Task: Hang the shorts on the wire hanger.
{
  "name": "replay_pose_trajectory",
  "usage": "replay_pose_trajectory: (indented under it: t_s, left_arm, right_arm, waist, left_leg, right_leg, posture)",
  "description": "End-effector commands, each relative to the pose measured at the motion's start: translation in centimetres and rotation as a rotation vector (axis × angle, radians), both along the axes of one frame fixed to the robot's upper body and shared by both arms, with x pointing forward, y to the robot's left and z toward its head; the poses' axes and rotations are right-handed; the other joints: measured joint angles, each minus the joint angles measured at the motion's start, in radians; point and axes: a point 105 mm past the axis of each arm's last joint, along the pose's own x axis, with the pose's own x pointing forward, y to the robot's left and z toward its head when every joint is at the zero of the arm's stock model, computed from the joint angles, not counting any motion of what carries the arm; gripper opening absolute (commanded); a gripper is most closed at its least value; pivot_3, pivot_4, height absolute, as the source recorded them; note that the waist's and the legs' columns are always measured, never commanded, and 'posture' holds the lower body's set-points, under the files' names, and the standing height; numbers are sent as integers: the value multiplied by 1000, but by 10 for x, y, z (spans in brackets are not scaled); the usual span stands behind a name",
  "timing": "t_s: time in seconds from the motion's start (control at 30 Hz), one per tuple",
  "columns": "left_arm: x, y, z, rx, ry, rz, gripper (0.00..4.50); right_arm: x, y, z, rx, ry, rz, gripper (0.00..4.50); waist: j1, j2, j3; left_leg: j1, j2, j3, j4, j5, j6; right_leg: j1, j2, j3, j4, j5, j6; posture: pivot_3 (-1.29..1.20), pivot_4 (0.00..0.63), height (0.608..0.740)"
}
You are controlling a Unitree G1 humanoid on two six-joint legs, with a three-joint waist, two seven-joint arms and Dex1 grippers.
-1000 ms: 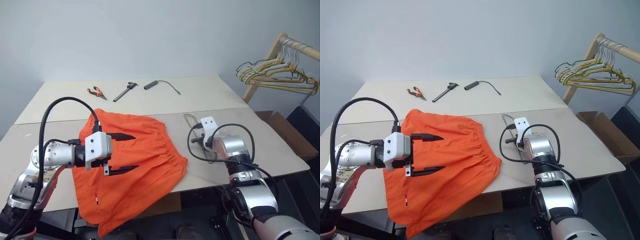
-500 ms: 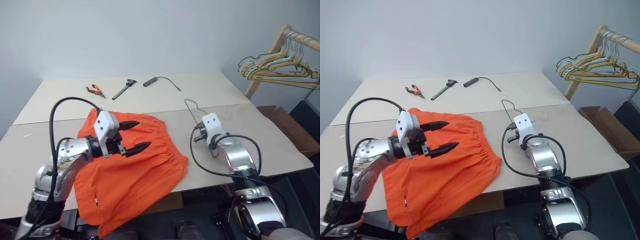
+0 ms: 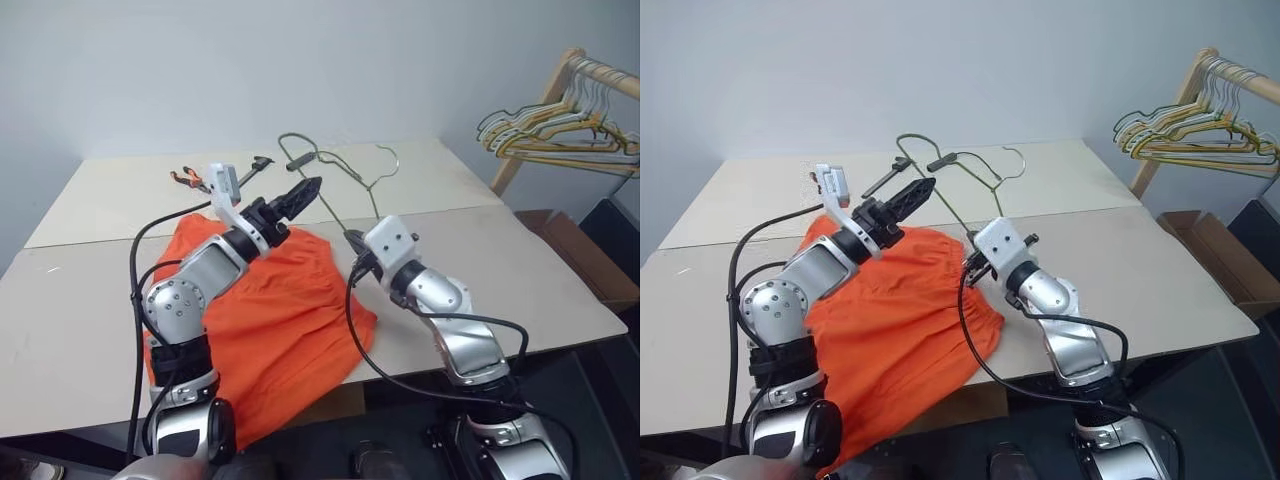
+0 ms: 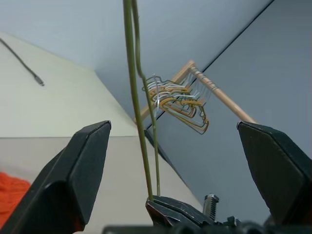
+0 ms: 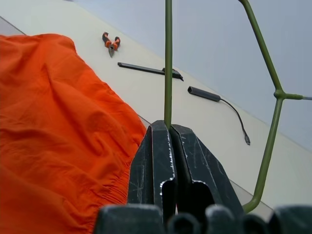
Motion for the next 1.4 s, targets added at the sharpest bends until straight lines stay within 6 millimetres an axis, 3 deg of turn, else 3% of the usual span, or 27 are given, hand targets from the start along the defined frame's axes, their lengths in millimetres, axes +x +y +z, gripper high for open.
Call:
replay_pose_trajectory:
  t_s: [0.03,0.2,0.63,0.67,0.83,1.03,1.2,1.27,1.3,1.4]
  left_arm:
    - [0,-5,13,25,-54,7,4500]
    - [7,-5,8,52,-49,60,4500]
    - [12,-9,0,106,-70,76,249]
    - [12,-9,-1,121,-72,82,71]
    - [13,-7,1,166,-130,93,71]
    - [8,-10,11,286,-307,67,0]
    - [13,12,27,354,-446,49,0]
    - [10,20,38,350,-521,0,0]
    - [6,26,45,342,-562,-32,0]
    - [-5,38,59,299,-645,-141,0]
  right_arm:
    - [-12,10,22,2,-124,30,13]
    - [-19,16,19,-27,-143,56,13]
    - [-18,18,15,-20,-126,42,0]
    - [-18,18,15,-20,-127,42,0]
    - [-16,20,20,-11,-138,45,0]
    - [-18,20,28,-23,-152,65,1781]
    - [-21,2,55,157,-81,148,3501]
    - [-21,-7,59,264,34,223,4253]
    - [-24,-11,59,292,99,285,4492]
    - [-35,-20,62,342,288,469,4492]
  waist:
    - [0,0,0]
    - [1,0,0]
    - [1,0,0]
    - [1,0,0]
    - [0,0,0]
    - [-1,0,0]
    - [1,0,0]
    - [0,0,0]
    - [0,0,0]
    - [-1,0,0]
  left_leg:
    - [0,0,0,0,0,0]
    - [0,0,0,0,0,0]
    - [0,0,0,0,0,0]
    - [0,0,0,0,0,0]
    - [0,0,1,0,0,0]
    - [0,0,1,0,0,-1]
    - [0,0,1,0,0,0]
    - [0,0,1,0,0,0]
    - [0,0,1,0,0,0]
    - [-1,1,1,0,0,0]
  right_leg:
    - [0,0,0,0,0,0]
    - [1,0,0,-1,0,0]
    - [1,0,0,-1,0,-1]
    - [1,0,0,-2,0,-1]
    - [1,0,0,-2,0,-1]
    - [1,1,0,-2,0,-1]
    - [1,1,0,-2,1,-1]
    - [1,1,0,-2,1,-1]
    - [1,1,-1,-2,1,-1]
    - [1,1,-1,-4,1,-1]
  posture:
    - [-31,0,740]
    - [-35,0,740]
    - [-34,0,740]
    - [-33,0,740]
    - [-30,0,740]
    - [-29,0,740]
    - [-29,0,740]
    - [-26,0,740]
    - [-26,0,740]
    - [-25,0,740]
